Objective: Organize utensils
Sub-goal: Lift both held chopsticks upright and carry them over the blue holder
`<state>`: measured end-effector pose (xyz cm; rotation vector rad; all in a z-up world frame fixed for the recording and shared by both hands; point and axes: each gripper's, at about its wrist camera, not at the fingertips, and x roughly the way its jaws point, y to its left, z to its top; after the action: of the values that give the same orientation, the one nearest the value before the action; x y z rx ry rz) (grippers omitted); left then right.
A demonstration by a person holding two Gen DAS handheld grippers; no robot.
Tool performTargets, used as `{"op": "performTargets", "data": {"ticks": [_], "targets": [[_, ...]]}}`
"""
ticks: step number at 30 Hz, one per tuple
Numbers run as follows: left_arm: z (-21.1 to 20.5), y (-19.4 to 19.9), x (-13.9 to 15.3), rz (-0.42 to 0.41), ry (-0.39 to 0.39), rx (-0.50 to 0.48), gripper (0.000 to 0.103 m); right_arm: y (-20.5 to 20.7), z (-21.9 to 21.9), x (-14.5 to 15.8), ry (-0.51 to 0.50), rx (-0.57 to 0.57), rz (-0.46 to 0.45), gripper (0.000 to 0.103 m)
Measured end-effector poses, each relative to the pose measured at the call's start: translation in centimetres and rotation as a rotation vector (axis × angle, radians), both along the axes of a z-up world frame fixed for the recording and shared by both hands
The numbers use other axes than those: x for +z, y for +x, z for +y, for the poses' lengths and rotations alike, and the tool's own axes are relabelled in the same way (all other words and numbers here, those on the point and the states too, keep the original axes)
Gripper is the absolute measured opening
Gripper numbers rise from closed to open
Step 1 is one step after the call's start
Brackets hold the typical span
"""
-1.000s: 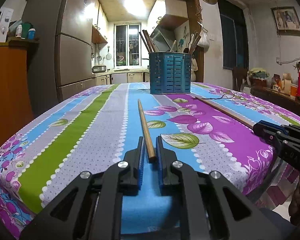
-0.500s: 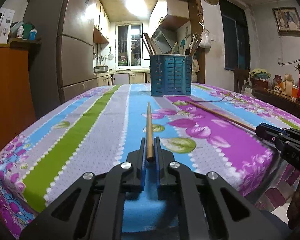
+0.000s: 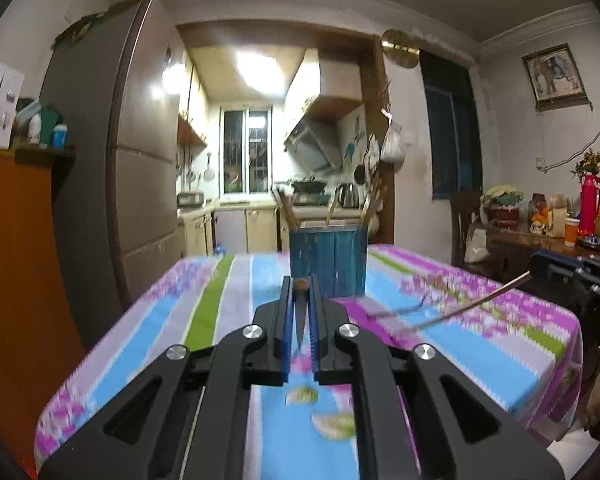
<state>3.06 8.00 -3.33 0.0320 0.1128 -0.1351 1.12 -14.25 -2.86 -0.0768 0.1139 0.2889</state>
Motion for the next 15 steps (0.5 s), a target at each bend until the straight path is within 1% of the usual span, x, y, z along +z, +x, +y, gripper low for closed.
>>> {"op": "performTargets", "data": {"ticks": [3, 7, 11, 15], "targets": [[-0.3, 1.5, 1.8, -0.011, 0.006, -0.013, 0.006, 1.3, -0.3, 2.4, 0.007, 0.033, -0.023, 0.008], [-0.7, 4.6, 3.6, 0.030, 0.005, -0.035, 0.006, 3.7, -0.7, 5.0, 0.016, 0.066, -0.025, 0.008], [-0.9, 6.6, 4.6, 0.057, 0.002, -0.046, 0.006, 6.0, -1.1, 6.4, 0.022, 0.080, -0.005, 0.008], [-1.6, 7.9, 5.3, 0.089, 0.023, -0.049, 0.006, 7.9, -1.8, 7.0, 0.031, 0.085, 0.014, 0.008]]}}
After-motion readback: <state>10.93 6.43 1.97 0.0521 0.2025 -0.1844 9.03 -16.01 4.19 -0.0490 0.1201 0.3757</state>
